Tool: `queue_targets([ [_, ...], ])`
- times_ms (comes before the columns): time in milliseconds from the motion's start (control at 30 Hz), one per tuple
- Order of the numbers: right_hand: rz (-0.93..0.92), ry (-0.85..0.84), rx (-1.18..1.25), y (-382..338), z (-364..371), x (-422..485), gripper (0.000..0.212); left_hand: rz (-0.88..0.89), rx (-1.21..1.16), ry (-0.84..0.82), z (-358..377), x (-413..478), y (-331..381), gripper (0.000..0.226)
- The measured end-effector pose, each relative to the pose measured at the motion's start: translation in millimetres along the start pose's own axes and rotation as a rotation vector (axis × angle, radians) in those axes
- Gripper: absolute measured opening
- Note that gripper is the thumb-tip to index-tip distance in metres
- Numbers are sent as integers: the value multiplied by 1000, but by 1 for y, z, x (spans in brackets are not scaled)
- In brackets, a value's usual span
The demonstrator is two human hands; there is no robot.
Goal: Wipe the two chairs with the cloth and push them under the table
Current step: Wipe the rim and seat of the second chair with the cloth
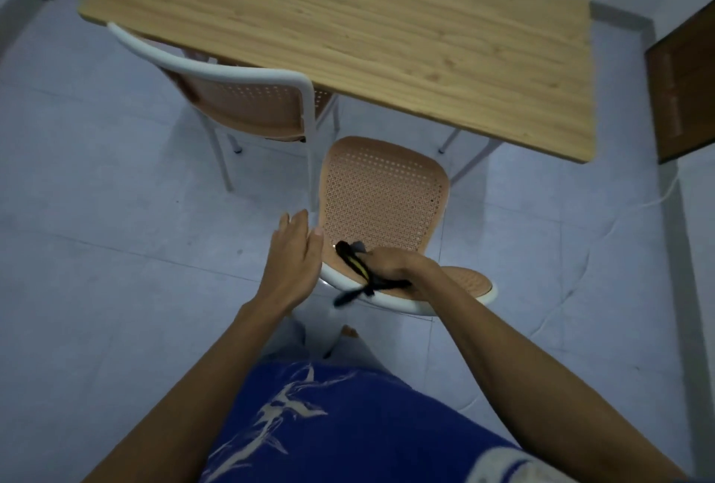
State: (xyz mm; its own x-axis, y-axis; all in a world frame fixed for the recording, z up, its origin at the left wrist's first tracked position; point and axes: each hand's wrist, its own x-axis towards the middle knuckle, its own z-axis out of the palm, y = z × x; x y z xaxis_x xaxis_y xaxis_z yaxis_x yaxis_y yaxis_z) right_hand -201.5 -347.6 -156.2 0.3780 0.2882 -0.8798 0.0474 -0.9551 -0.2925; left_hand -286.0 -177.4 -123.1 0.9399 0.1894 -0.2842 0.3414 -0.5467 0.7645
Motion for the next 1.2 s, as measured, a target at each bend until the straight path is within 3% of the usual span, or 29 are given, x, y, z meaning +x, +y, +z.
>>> queue_targets([
  [133, -221, 71, 200, -30, 4, -27, 53, 9, 243, 70, 16, 8, -2, 62],
  [233, -269, 60, 403, -43, 8, -19, 51, -57, 350, 61, 26, 10, -3, 53],
  [367, -107, -59, 244, -2, 3, -13, 55, -8, 415, 141, 35, 1, 4, 50],
  [433, -31, -51, 121, 22, 0, -27, 60, 46, 397, 150, 41, 2, 9, 48],
  [533, -63, 11, -22, 33, 1, -41, 59, 16, 352, 256, 52, 6, 21, 39],
  [700, -162, 83, 78, 6, 13, -19, 53, -154, 380, 471, 65, 14, 36, 40],
  [800, -48, -32, 6, 34, 2, -6, 55, -139, 423, 481, 70, 14, 32, 43],
  [933, 62, -23, -71, 75, -11, -30, 53, -163, 433, 526, 72, 17, 31, 45],
  [1133, -276, 104, 82, 19, 18, -44, 47, -184, 461, 526, 73, 17, 31, 46],
  [1200, -270, 55, 61, 21, 13, -34, 46, -176, 468, 527, 73, 17, 31, 46],
])
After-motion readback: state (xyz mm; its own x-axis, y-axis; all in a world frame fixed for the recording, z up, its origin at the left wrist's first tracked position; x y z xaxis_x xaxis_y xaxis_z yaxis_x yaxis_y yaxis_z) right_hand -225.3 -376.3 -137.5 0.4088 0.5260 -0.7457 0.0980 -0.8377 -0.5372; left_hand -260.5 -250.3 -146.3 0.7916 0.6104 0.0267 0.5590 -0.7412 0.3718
